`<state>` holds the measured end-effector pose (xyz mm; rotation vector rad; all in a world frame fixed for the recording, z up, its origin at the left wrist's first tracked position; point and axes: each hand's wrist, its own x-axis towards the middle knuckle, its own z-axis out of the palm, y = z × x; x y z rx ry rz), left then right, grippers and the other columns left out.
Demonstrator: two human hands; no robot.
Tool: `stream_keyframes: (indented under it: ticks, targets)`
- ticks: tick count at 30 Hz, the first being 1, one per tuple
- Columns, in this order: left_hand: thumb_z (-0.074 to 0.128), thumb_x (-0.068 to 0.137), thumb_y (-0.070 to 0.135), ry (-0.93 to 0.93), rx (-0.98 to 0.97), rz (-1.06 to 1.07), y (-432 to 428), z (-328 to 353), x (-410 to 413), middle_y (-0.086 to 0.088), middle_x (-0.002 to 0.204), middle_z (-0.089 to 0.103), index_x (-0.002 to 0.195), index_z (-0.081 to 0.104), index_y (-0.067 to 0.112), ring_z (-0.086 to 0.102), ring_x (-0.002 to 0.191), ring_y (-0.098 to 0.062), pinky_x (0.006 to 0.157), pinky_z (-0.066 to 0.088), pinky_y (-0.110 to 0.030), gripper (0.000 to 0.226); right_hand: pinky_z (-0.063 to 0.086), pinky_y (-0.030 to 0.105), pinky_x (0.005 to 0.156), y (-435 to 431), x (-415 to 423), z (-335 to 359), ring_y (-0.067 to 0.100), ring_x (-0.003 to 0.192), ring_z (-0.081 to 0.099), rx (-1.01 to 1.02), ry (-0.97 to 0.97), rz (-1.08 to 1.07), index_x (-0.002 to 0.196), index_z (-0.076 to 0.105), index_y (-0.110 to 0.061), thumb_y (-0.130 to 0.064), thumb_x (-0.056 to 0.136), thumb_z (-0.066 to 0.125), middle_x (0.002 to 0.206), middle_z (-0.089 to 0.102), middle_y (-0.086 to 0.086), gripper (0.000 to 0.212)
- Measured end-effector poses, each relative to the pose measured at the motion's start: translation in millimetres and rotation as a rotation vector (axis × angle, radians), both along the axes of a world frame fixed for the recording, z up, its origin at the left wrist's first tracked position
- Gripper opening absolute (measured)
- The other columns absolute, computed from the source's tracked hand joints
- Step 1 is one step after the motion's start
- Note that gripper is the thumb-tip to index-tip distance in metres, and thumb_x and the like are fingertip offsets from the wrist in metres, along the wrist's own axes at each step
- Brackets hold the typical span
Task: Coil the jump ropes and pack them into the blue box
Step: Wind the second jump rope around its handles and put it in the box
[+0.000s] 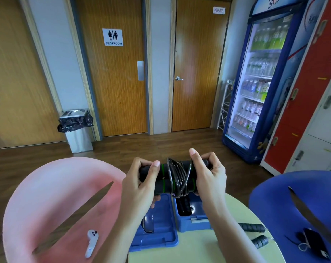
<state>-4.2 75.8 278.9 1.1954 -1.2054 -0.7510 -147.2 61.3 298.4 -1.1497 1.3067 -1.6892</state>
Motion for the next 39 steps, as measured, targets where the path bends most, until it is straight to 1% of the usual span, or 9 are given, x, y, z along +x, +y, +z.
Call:
stream_keyframes:
  ticks: [6, 10, 13, 17, 21, 27, 31, 36, 39]
  targets:
    - [0.061, 0.092, 0.028, 0.088, 0.130, -0.095, -6, 3, 0, -0.023, 0.090, 0.062, 0.085, 0.060, 0.018, 0.062, 0.051, -0.030, 0.044, 0.048, -0.031, 0.012, 0.034, 0.013, 0.038, -2, -11, -5, 0.002, 0.035, 0.038, 0.080, -0.015, 0.073, 0.081, 0.056, -0.009, -0.041, 0.087, 0.063, 0.038, 0.041, -0.014, 0.034]
    - [0.066, 0.088, 0.029, 0.173, 0.146, -0.006, -8, 3, -2, -0.014, 0.094, 0.062, 0.096, 0.063, 0.022, 0.062, 0.048, -0.025, 0.042, 0.047, -0.030, 0.011, 0.037, 0.024, 0.052, -5, -12, -12, 0.005, 0.047, 0.040, 0.111, -0.030, 0.057, 0.077, 0.050, -0.009, -0.052, 0.089, 0.055, 0.053, 0.045, -0.010, 0.045]
    - [0.062, 0.091, 0.033, 0.147, 0.138, 0.041, -8, -2, -5, -0.015, 0.077, 0.061, 0.084, 0.063, 0.012, 0.055, 0.043, -0.026, 0.037, 0.042, -0.028, 0.022, 0.037, 0.021, 0.050, -5, -11, -15, 0.008, 0.047, 0.040, 0.085, -0.009, 0.038, 0.081, 0.053, -0.003, -0.046, 0.093, 0.052, 0.050, 0.044, -0.010, 0.045]
    - [0.055, 0.095, 0.026, 0.055, 0.119, 0.080, -6, -7, -14, 0.010, 0.044, 0.045, 0.077, 0.052, 0.004, 0.045, 0.035, -0.017, 0.034, 0.035, -0.025, 0.030, 0.036, 0.030, 0.057, -7, -11, -23, 0.013, 0.054, 0.038, 0.105, -0.034, 0.004, 0.071, 0.048, -0.010, -0.034, 0.093, 0.055, 0.056, 0.042, -0.003, 0.034]
    - [0.055, 0.095, 0.021, 0.032, 0.124, 0.107, -9, -13, -19, 0.007, 0.046, 0.043, 0.074, 0.049, 0.003, 0.043, 0.034, -0.018, 0.034, 0.033, -0.025, 0.028, 0.033, 0.037, 0.058, -10, -16, -35, 0.019, 0.060, 0.035, 0.167, -0.120, 0.023, 0.061, 0.042, -0.021, -0.030, 0.092, 0.056, 0.059, 0.039, 0.001, 0.035]
    - [0.056, 0.094, 0.021, 0.158, 0.186, 0.131, -11, -28, -43, -0.004, 0.056, 0.054, 0.074, 0.051, 0.004, 0.049, 0.036, -0.020, 0.035, 0.035, -0.025, 0.027, 0.043, 0.035, 0.059, -19, -37, -39, 0.020, 0.062, 0.047, 0.188, -0.042, 0.092, 0.084, 0.053, -0.001, -0.040, 0.094, 0.054, 0.067, 0.050, 0.006, 0.040]
    - [0.056, 0.095, 0.020, 0.131, 0.199, 0.111, -21, -29, -62, -0.001, 0.052, 0.050, 0.072, 0.049, 0.005, 0.047, 0.035, -0.018, 0.033, 0.034, -0.024, 0.029, 0.040, 0.026, 0.055, -31, -59, -44, 0.017, 0.063, 0.045, 0.221, -0.052, 0.092, 0.081, 0.046, 0.000, -0.034, 0.096, 0.051, 0.070, 0.045, 0.006, 0.037]
    - [0.058, 0.093, 0.020, 0.048, 0.224, 0.067, -41, -22, -86, 0.011, 0.041, 0.044, 0.074, 0.047, 0.003, 0.042, 0.029, -0.007, 0.036, 0.038, -0.024, 0.028, 0.032, 0.030, 0.056, -44, -84, -58, 0.021, 0.066, 0.034, 0.237, -0.179, 0.132, 0.073, 0.042, -0.012, -0.025, 0.096, 0.050, 0.071, 0.036, 0.008, 0.028]
    - [0.060, 0.092, 0.020, 0.079, 0.261, 0.076, -53, -25, -100, 0.009, 0.043, 0.049, 0.072, 0.047, 0.006, 0.049, 0.033, -0.014, 0.038, 0.037, -0.024, 0.028, 0.032, 0.028, 0.051, -53, -102, -62, 0.022, 0.067, 0.035, 0.239, -0.188, 0.197, 0.079, 0.044, -0.011, -0.026, 0.098, 0.048, 0.072, 0.038, 0.008, 0.024]
